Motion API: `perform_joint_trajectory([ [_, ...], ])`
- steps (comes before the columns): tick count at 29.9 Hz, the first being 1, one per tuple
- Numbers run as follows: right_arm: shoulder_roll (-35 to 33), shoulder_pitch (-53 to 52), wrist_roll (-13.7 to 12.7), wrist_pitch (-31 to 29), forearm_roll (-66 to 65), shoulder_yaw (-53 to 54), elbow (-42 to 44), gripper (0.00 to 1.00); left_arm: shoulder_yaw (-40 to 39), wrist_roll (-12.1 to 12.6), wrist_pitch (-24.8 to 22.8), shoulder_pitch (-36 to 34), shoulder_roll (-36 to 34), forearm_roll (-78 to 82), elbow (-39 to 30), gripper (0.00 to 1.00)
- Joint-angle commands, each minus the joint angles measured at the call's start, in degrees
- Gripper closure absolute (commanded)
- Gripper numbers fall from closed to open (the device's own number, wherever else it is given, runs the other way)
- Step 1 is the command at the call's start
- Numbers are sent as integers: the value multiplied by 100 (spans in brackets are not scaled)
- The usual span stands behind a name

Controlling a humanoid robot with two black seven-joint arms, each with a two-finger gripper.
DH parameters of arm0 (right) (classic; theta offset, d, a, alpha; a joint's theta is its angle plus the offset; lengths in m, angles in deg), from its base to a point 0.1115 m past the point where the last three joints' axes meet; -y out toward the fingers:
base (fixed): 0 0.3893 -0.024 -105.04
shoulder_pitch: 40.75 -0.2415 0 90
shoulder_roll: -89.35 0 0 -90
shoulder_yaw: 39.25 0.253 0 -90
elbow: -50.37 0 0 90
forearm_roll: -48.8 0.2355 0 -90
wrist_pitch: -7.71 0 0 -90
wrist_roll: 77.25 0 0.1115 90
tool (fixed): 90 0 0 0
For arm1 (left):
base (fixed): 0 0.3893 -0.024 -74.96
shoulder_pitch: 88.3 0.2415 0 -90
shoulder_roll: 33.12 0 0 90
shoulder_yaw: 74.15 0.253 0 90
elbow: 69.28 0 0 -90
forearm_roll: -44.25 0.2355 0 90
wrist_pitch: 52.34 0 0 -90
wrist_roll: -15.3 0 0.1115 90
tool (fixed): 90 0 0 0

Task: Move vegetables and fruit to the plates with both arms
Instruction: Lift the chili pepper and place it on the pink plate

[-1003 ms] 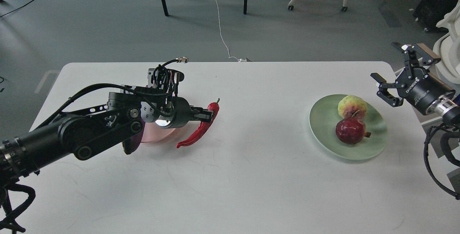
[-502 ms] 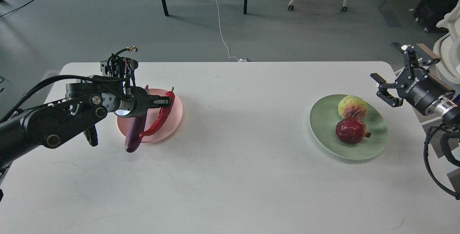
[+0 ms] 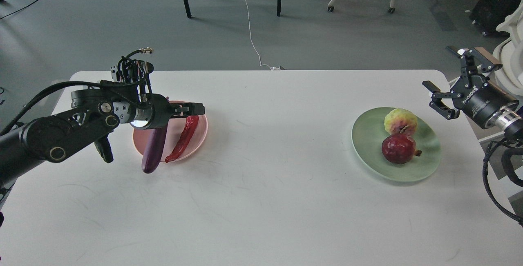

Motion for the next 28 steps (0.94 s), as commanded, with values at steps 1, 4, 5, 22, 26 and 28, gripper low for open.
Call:
perform_joint_trajectory([
  [1, 3, -294, 0, 0, -10, -84, 9, 2, -667, -629, 565, 292, 78, -757, -58, 0],
  [4, 64, -365, 0, 188, -19, -76, -61, 2, -914, -1787, 1417, 784, 157, -1522, -67, 0],
  [5, 82, -382, 0, 329, -19, -59, -79, 2, -958, -2122, 1637, 881, 166, -1751, -76, 0],
  [22, 1409, -392, 0, 1798, 25, 425, -360, 1, -2497, -2908, 2290, 2692, 1211, -3819, -164, 0],
  [26, 1366, -286, 0, 1807, 25, 504, -334, 1, -2654, -2899, 2290, 2886, 1378, -3739, -155, 0],
  [28, 1348, -181, 0, 1807, 25, 522, -369, 1, -2734, -2899, 2290, 2895, 1387, -3748, -155, 0],
])
